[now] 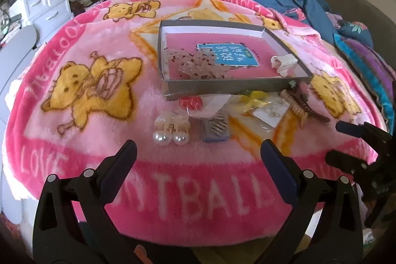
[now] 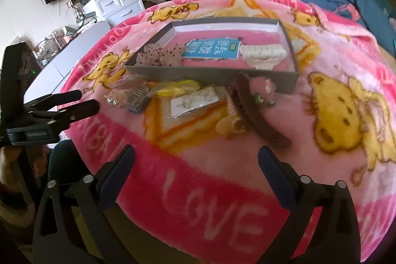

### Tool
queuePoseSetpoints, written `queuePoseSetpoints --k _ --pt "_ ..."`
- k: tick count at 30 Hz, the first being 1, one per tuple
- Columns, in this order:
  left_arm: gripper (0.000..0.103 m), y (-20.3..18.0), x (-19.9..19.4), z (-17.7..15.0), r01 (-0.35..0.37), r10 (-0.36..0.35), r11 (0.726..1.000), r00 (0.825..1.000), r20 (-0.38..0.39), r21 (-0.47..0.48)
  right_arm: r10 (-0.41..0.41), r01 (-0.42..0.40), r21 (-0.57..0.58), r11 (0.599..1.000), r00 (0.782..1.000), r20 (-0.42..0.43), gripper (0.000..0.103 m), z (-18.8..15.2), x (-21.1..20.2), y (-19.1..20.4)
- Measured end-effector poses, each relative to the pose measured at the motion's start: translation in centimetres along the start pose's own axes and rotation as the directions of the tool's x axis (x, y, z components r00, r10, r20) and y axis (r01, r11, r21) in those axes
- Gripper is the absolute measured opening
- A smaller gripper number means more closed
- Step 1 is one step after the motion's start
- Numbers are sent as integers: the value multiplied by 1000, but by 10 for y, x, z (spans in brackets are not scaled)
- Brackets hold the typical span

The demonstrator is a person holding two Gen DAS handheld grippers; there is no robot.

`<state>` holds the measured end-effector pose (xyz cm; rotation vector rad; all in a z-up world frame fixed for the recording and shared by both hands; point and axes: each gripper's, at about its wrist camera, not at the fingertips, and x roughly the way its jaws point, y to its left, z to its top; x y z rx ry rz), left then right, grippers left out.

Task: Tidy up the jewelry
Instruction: 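Grasp the clear bag with red bead with the left tool while the right tool grasps the white-card bag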

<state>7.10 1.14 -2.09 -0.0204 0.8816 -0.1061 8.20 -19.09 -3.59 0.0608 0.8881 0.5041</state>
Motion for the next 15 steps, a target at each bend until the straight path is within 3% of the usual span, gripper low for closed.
queuePoseSetpoints --k 3,7,15 --pt "92 0 10 5 8 -8 1000 1000 -12 1 33 -33 23 999 999 -18 98 0 8 1" --pt "88 -2 22 13 0 0 1000 1000 -12 16 98 -92 102 991 994 -56 83 4 23 -1" --pt "74 0 37 27 -15 16 999 1000 -9 29 154 -134 219 967 985 -78 63 18 54 -6"
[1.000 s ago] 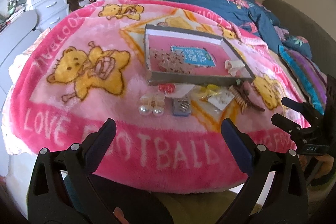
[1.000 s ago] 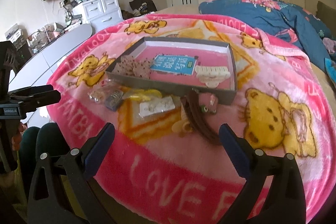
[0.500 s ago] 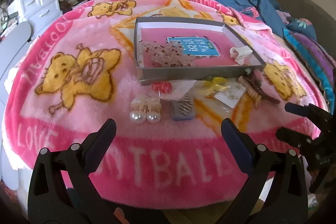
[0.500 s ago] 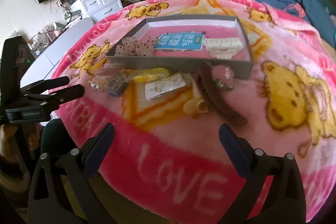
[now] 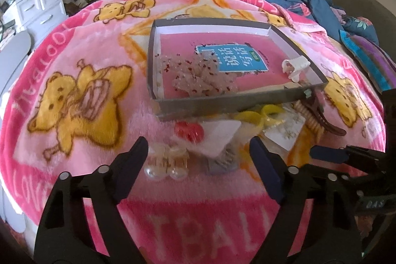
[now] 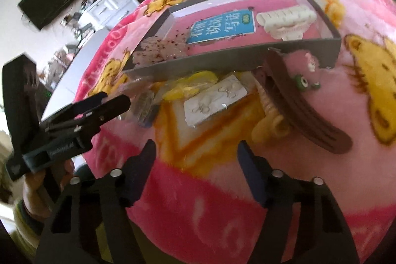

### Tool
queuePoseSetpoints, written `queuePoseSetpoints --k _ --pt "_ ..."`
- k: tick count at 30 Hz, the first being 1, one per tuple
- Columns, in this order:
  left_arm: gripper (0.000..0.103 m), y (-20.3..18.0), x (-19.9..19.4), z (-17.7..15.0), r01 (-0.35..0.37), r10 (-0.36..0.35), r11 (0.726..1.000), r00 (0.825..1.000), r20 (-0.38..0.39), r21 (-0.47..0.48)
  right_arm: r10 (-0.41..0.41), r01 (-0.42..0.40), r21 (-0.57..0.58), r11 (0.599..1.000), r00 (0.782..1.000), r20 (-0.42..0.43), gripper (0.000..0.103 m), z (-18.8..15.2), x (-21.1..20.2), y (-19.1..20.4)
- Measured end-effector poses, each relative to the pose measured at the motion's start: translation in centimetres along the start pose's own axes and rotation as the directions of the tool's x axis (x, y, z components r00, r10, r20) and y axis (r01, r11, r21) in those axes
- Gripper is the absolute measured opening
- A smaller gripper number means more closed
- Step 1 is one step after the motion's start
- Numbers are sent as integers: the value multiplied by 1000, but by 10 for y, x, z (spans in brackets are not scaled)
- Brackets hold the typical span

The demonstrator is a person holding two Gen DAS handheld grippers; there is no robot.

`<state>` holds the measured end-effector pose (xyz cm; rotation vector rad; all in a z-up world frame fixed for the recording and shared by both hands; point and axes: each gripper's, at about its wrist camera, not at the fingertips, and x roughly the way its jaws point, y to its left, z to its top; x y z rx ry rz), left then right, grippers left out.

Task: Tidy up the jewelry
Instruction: 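Grasp the clear bag with red bead with the left tool while the right tool grasps the white-card bag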

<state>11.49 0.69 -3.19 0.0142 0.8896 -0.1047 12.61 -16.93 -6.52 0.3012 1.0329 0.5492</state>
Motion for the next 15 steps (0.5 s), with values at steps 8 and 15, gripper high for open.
queuePoseSetpoints --k 8,15 --pt "62 1 12 9 1 -1 1000 1000 -6 13 -55 53 80 995 998 23 43 19 17 -8" --pt "39 1 18 10 14 -14 1000 1000 -3 11 -43 38 100 994 998 51 26 25 26 -14"
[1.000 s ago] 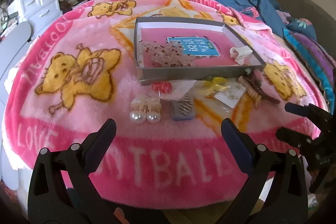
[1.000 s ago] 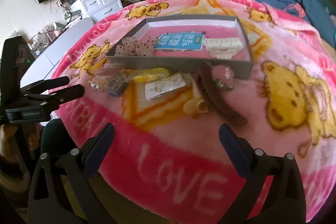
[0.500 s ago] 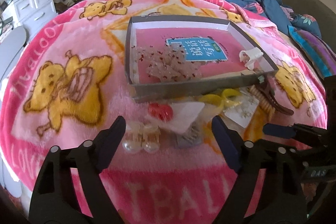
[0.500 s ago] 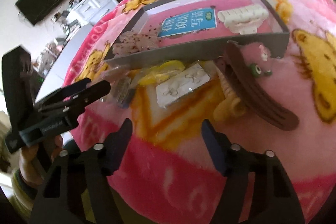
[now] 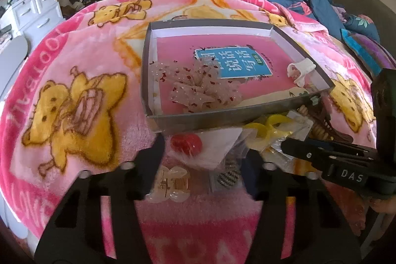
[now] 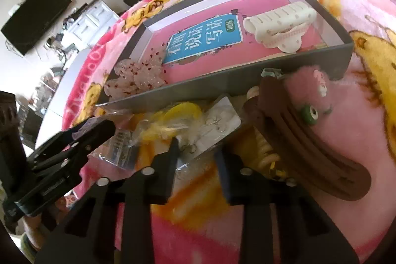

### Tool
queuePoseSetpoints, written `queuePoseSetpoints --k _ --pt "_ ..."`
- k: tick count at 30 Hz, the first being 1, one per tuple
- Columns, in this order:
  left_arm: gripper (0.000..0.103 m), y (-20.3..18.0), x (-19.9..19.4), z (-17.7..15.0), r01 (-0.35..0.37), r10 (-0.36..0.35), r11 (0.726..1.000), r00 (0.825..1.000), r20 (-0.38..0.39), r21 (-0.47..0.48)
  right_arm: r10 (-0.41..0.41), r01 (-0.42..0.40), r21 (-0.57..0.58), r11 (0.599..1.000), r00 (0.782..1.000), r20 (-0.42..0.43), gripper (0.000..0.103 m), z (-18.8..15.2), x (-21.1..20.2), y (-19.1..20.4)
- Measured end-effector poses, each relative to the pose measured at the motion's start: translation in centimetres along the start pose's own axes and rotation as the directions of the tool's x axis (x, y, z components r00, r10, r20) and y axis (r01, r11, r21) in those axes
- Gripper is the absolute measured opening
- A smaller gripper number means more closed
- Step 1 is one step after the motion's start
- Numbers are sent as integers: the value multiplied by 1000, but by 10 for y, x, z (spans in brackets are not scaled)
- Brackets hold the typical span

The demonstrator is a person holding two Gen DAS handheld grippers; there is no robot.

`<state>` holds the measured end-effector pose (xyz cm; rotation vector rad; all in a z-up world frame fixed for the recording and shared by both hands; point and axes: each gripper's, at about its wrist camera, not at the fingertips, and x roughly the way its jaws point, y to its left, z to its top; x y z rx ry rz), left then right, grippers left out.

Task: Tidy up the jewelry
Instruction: 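Grasp the clear bag with red bead with the left tool while the right tool grasps the white-card bag, then lift the red-bead bag with the left tool while the right tool carries the white-card bag over the tray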

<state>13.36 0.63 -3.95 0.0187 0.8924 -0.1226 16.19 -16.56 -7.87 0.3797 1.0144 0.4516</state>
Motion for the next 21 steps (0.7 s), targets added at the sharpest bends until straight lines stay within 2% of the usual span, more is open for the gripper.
queuePoseSetpoints --k 4,6,14,21 --pt "38 2 -2 -2 11 -11 1000 1000 14 -3 12 -12 -26 1000 1000 12 23 -3 -10 -1" --pt "26 3 -6 -3 15 -15 1000 1000 27 -9 16 -15 -38 999 1000 16 23 -5 -18 -2" --pt "19 7 -35 -9 45 -42 998 995 86 -31 -7 16 -144 989 998 65 23 -16 -56 1" --pt "18 2 -72 -16 67 -61 997 987 149 -33 -17 43 -232 972 994 112 23 -18 -80 12"
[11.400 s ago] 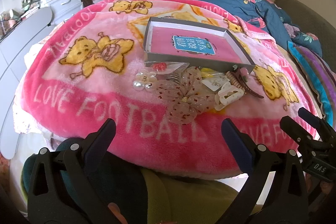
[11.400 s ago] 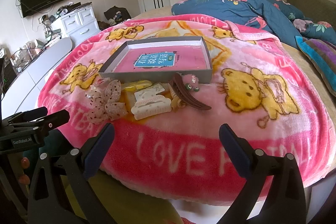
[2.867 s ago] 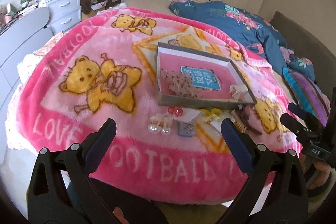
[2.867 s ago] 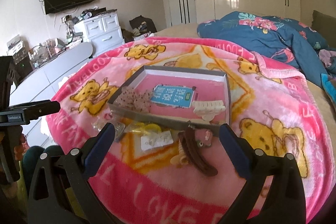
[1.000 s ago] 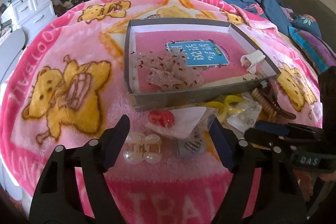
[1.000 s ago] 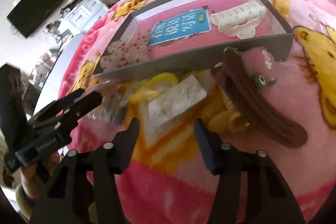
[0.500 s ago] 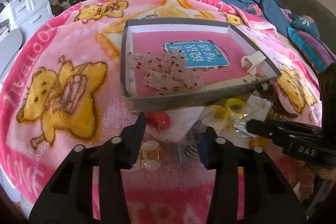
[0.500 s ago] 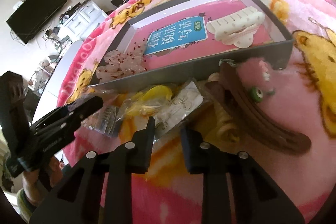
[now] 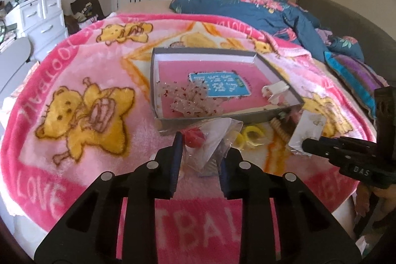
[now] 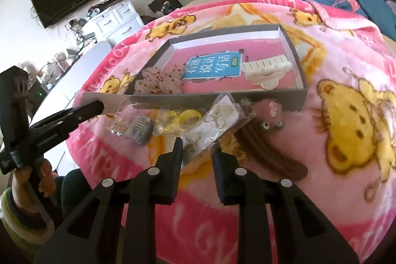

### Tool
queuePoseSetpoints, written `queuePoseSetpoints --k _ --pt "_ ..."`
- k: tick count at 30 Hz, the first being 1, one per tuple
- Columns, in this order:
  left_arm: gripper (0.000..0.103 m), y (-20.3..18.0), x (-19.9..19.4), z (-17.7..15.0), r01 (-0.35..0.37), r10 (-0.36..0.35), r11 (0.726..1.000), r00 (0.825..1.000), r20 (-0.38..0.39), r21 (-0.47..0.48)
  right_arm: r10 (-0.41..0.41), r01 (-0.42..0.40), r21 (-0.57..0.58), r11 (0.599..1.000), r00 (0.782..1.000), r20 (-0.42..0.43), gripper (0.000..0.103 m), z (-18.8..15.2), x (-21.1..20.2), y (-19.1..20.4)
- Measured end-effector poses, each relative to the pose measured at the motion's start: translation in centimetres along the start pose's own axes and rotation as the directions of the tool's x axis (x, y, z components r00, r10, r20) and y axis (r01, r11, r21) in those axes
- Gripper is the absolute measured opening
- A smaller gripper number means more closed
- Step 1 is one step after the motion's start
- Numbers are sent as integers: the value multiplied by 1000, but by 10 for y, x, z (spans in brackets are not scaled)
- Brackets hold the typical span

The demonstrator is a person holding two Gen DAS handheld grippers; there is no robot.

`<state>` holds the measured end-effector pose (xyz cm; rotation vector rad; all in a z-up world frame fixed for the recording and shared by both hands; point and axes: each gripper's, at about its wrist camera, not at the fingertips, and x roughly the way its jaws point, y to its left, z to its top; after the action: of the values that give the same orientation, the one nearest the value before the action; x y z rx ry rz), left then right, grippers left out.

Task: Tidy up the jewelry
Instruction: 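Lift the red-bead bag with the left tool while the right tool carries the white-card bag over the tray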

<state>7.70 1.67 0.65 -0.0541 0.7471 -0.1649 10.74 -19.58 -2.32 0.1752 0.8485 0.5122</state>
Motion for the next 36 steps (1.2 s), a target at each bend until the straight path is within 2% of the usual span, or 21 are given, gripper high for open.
queuePoseSetpoints --k 6,15,26,36 --pt "18 2 -21 -4 26 -25 999 999 20 -33 21 -20 -42 999 1000 11 22 1 -10 9" --pt "18 18 -35 1 1 4 996 998 60 -91 61 -58 -78 995 997 39 22 13 -14 25" --pt "18 40 -39 15 -16 31 988 995 93 -156 98 -93 -103 990 994 47 22 31 -1 36" --pt "18 50 -29 35 -18 38 984 993 112 -180 88 -81 -83 993 993 83 21 51 10 28"
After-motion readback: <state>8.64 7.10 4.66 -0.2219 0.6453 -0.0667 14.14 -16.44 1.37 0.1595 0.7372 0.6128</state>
